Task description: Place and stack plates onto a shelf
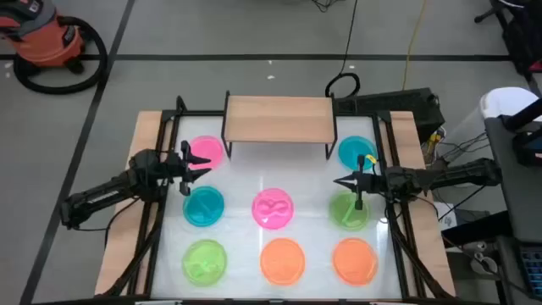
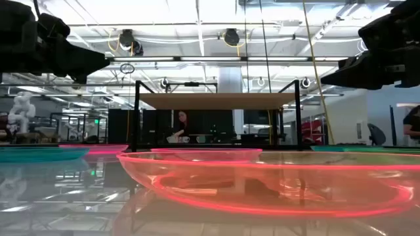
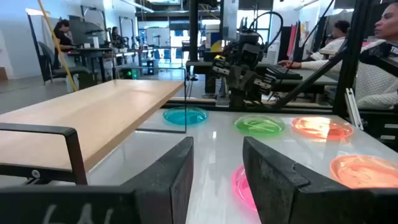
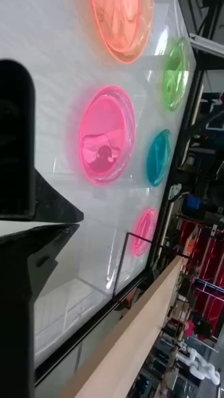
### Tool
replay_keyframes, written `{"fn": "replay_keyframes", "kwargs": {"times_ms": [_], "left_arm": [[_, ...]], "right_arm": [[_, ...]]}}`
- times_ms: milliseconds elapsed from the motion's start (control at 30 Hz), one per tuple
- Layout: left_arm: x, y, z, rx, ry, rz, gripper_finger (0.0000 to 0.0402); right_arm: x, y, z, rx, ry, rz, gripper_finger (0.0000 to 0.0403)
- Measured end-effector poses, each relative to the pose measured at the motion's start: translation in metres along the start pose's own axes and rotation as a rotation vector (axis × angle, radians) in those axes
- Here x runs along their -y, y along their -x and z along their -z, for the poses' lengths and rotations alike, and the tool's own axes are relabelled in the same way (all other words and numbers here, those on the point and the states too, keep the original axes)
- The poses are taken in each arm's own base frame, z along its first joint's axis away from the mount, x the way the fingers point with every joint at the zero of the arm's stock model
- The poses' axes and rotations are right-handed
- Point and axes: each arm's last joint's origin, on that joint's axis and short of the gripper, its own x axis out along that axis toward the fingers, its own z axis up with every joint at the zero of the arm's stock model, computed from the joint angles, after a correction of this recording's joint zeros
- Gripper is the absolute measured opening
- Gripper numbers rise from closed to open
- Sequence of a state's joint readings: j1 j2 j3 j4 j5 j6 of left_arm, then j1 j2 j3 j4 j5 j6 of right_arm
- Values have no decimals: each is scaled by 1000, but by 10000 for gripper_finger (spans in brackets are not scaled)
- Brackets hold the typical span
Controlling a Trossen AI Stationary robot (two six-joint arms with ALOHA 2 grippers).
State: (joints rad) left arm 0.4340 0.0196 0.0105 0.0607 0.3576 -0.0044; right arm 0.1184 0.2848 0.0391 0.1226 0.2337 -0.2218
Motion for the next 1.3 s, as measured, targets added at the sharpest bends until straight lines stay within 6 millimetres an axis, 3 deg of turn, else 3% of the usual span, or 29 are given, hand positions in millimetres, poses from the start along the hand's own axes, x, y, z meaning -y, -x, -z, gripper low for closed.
{"fn": "replay_keyframes", "kwargs": {"times_ms": [400,700,767,933,1067,1300], "left_arm": [[0,0,0,0,0,0,145],[0,0,0,0,0,0,145],[0,0,0,0,0,0,145],[0,0,0,0,0,0,145],[0,0,0,1,0,0,145],[0,0,0,1,0,0,145]], "right_arm": [[0,0,-1,14,-26,3,0],[7,4,-26,270,-133,49,0],[7,2,-27,195,-102,36,0],[16,3,-65,31,-84,24,0],[20,-1,-75,-185,-93,98,0],[18,-13,-53,-538,-141,217,0]]}}
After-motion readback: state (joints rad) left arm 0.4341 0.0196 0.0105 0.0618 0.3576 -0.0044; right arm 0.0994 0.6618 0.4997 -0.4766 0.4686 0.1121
